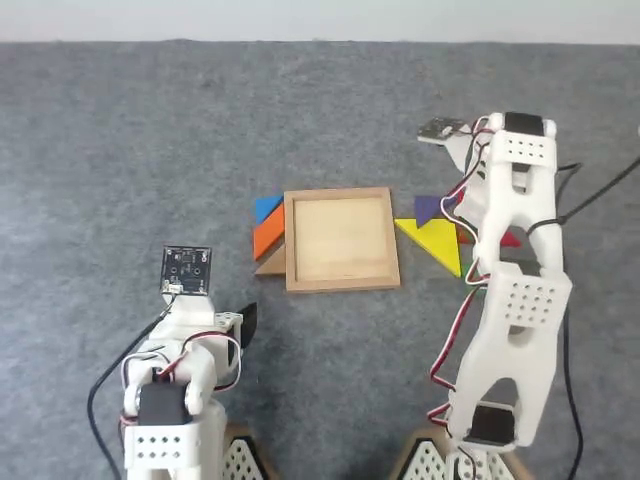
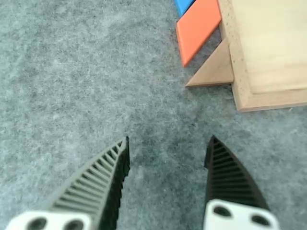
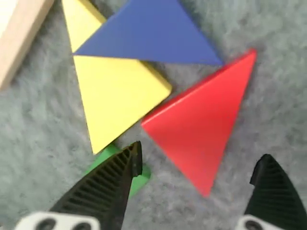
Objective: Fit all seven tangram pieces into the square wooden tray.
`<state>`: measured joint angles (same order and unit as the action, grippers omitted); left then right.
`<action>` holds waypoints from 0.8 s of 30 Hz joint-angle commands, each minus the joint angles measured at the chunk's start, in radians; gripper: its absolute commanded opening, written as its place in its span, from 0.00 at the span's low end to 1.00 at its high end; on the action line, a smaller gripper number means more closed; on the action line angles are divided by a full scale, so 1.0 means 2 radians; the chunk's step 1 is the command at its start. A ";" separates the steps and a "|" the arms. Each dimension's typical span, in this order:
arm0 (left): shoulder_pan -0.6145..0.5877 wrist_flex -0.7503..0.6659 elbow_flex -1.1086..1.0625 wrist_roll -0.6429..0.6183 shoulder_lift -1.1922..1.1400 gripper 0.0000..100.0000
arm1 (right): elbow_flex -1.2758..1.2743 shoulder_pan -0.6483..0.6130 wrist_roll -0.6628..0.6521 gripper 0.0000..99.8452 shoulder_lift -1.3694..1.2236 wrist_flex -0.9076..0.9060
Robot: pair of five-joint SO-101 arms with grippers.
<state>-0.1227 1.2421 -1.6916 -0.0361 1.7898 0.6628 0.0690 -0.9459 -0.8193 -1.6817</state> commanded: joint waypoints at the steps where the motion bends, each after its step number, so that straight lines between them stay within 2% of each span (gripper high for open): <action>1: 0.000 0.003 0.003 0.004 0.005 0.24 | 0.002 -0.005 -0.008 0.36 -0.003 0.009; 8: 0.000 0.003 0.003 0.004 0.005 0.24 | 0.002 -0.010 0.037 0.36 -0.033 0.063; 15: 0.000 0.003 0.003 0.004 0.005 0.24 | 0.012 -0.023 0.076 0.36 -0.038 0.066; 21: 0.000 0.003 0.003 0.004 0.005 0.24 | 0.022 -0.023 0.228 0.36 -0.037 0.060; 24: 0.000 0.003 0.003 0.004 0.005 0.24 | 0.022 -0.024 0.273 0.36 -0.037 0.071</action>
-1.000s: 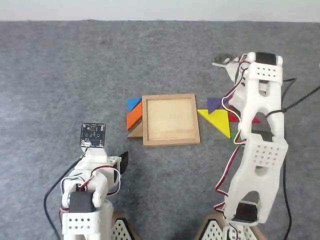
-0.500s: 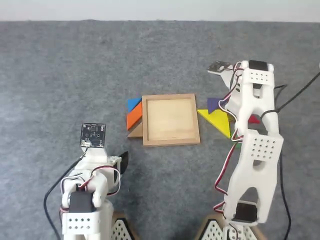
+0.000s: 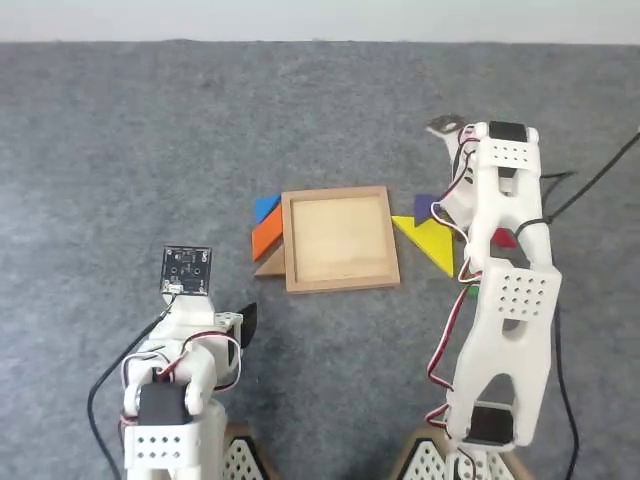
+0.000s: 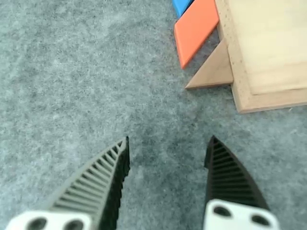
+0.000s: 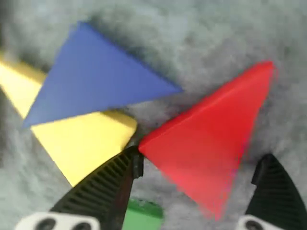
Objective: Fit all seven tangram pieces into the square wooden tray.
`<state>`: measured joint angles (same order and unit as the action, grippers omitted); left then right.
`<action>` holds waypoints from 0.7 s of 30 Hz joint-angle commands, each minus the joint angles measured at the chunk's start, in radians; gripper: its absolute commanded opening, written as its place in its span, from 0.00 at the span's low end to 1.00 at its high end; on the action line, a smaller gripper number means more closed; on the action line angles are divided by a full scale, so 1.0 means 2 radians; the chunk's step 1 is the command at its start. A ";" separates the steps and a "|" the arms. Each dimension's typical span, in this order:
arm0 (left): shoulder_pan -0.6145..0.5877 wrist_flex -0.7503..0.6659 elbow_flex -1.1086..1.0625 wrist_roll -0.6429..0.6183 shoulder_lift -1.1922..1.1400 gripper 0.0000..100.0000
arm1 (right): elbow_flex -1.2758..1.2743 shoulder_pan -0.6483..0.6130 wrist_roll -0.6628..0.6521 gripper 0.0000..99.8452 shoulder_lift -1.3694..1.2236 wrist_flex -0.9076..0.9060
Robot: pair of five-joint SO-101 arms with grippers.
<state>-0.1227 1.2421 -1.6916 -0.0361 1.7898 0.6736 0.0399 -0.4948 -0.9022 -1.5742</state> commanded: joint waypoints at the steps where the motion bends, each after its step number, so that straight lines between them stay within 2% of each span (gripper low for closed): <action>1: 0.000 0.003 0.003 0.004 0.005 0.24 | 0.017 -0.010 0.051 0.35 0.003 0.020; 9: 0.000 0.003 0.003 0.004 0.005 0.24 | 0.034 -0.033 0.095 0.35 0.005 0.022; 14: 0.000 0.003 0.003 0.004 0.005 0.24 | 0.048 -0.059 0.101 0.35 0.003 0.023; 21: 0.000 0.003 0.003 0.004 0.005 0.24 | 0.050 -0.039 0.096 0.35 -0.001 0.036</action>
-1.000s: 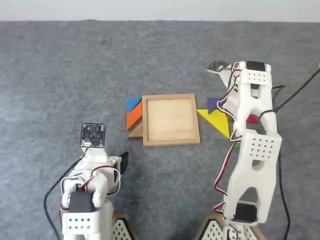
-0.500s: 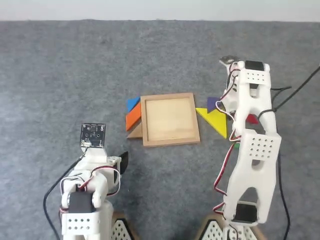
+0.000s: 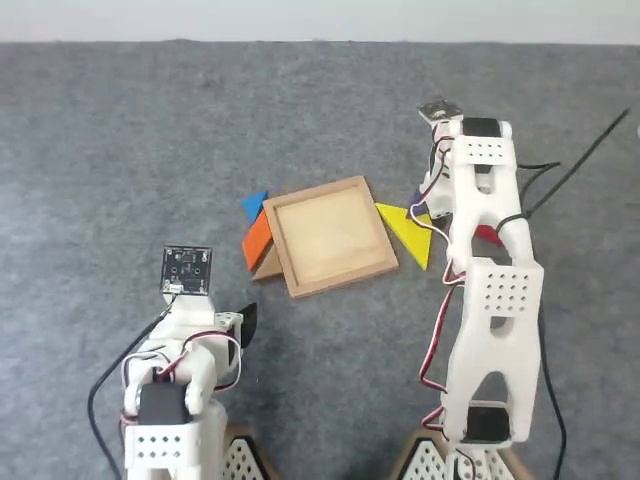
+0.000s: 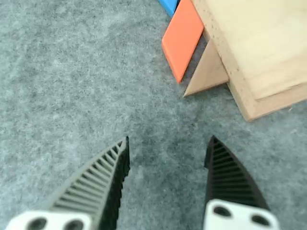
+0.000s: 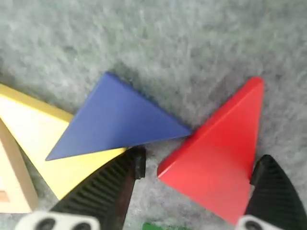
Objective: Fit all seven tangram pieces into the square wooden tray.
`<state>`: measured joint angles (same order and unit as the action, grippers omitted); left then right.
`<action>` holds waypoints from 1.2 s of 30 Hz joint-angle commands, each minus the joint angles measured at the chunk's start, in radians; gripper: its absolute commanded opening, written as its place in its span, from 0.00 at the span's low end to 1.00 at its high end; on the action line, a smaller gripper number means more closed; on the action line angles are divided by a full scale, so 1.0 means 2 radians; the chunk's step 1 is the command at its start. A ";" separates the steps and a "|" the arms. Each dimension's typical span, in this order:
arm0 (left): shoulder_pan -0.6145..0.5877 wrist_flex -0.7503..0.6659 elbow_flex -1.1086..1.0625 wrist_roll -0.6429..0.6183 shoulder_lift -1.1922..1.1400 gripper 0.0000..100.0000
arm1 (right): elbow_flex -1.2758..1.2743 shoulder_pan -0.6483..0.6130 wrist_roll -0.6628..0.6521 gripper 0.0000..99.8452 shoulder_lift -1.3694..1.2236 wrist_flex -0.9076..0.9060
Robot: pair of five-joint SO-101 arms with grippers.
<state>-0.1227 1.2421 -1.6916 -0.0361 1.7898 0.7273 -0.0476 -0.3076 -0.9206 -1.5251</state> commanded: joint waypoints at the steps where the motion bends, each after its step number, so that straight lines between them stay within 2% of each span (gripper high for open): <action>1: 0.000 0.003 0.003 0.004 0.005 0.24 | 0.023 0.010 0.002 0.35 0.008 0.010; 6: 0.000 0.003 0.003 0.004 0.005 0.24 | 0.020 0.023 -0.001 0.35 0.007 -0.007; 11: 0.000 0.003 0.003 0.004 0.005 0.24 | 0.022 0.020 -0.073 0.35 0.007 -0.054; 15: 0.000 0.003 0.003 0.004 0.005 0.24 | 0.022 0.022 -0.075 0.35 0.007 -0.057; 20: 0.000 0.003 0.003 0.004 0.005 0.24 | 0.022 0.020 -0.068 0.35 0.007 -0.031; 29: 0.000 0.003 0.003 0.004 0.005 0.24 | 0.021 0.021 -0.003 0.35 0.007 -0.014; 36: 0.000 0.003 0.003 0.004 0.005 0.24 | 0.022 0.023 -0.002 0.35 -0.007 -0.013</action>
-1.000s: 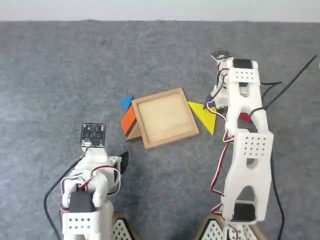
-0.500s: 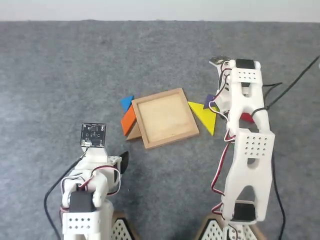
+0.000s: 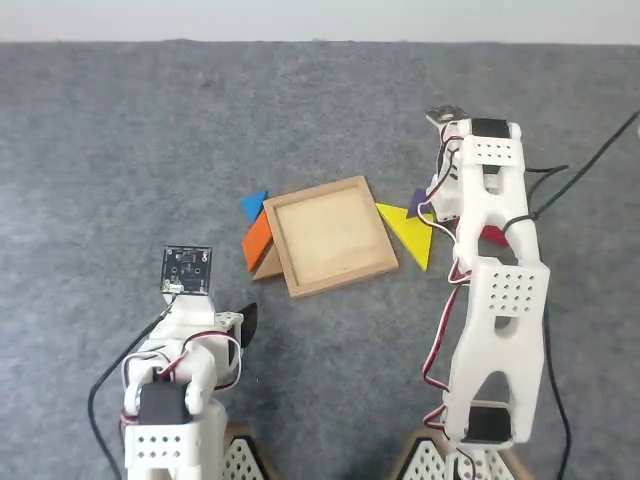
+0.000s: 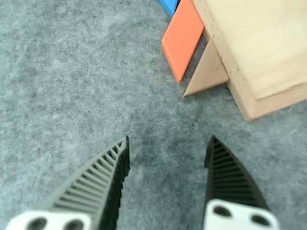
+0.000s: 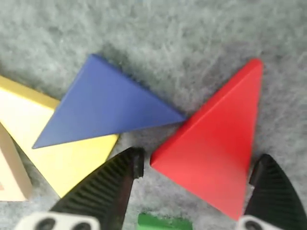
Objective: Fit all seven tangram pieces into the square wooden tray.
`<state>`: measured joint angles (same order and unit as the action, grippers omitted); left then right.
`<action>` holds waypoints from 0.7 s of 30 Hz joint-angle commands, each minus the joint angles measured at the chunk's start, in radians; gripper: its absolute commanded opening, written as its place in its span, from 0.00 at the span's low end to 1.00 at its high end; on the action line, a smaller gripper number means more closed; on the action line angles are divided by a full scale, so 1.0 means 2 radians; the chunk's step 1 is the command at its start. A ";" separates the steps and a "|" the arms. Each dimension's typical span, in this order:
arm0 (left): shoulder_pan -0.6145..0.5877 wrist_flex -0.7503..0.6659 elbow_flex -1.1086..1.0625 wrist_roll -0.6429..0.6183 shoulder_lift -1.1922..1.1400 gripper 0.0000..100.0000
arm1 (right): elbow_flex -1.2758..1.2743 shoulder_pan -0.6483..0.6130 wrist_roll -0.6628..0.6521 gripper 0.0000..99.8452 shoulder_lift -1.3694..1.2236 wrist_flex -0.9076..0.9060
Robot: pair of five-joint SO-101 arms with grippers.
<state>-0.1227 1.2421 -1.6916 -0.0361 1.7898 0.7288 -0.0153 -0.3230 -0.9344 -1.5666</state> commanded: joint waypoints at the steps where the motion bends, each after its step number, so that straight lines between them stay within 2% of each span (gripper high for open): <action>1: 0.000 0.003 0.003 0.004 0.005 0.24 | 0.021 0.007 0.005 0.35 -0.005 0.010; 10: 0.000 0.003 0.003 0.004 0.005 0.24 | 0.022 0.007 -0.008 0.09 -0.010 0.010; 21: 0.000 0.003 0.003 0.004 0.005 0.24 | 0.022 0.011 -0.004 0.09 -0.010 0.002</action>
<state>-0.1227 1.2421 -1.6916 -0.0361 1.7898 0.7718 0.0061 -0.3214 -0.9498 -1.5574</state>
